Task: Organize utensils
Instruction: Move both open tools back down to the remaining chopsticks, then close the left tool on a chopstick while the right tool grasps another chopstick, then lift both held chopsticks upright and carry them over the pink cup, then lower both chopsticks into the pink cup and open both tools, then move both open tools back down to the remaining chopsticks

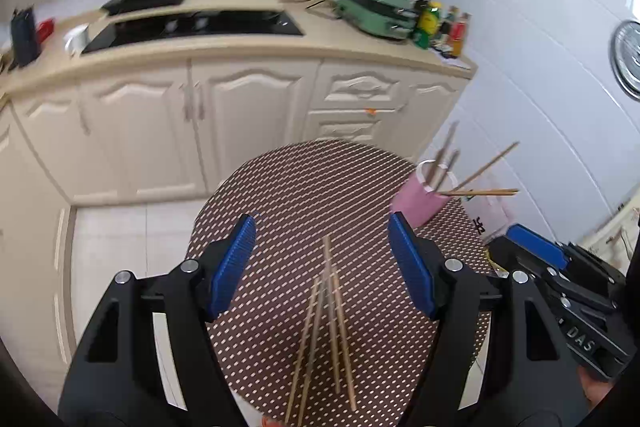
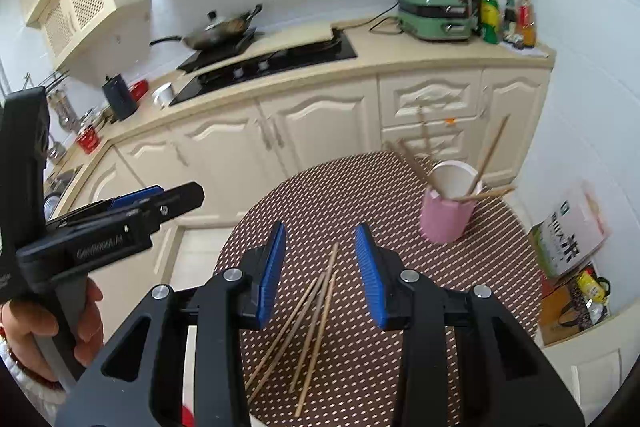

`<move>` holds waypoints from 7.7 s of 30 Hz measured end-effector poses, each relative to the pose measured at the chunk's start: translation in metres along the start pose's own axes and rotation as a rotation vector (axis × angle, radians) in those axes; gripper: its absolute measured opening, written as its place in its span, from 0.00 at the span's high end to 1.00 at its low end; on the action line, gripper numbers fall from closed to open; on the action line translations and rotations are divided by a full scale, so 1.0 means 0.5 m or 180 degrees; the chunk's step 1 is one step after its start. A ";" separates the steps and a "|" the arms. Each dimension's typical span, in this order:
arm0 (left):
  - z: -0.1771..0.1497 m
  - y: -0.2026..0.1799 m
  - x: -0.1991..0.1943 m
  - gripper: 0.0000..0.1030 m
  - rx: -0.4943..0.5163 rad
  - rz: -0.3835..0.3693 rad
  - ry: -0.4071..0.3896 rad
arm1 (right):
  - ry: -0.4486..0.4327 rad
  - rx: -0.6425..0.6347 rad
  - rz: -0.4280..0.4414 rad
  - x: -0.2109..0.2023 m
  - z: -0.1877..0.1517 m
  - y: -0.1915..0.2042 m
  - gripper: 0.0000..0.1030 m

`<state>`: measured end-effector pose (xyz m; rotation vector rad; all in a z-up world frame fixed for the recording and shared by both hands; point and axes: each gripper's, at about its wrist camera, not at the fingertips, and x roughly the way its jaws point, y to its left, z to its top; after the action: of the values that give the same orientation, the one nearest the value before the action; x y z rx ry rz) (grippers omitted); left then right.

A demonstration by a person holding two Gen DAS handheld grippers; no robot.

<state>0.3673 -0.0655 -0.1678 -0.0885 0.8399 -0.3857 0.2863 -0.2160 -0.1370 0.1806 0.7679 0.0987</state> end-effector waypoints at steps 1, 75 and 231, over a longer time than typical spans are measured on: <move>-0.008 0.015 0.008 0.34 -0.0045 0.0031 0.0049 | 0.0055 -0.0012 0.0025 0.012 -0.007 0.005 0.67; -0.098 0.099 0.266 0.94 0.0070 0.0131 0.1207 | 0.1525 0.0112 0.0257 0.288 -0.069 -0.077 0.96; 0.061 -0.148 -0.055 0.32 0.0592 -0.0312 -0.0134 | -0.0313 0.0083 -0.0051 -0.070 0.065 -0.038 0.72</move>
<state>0.3510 -0.1264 -0.1112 0.0350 0.7565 -0.5508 0.2845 -0.2441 -0.0940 0.2026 0.6727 0.0643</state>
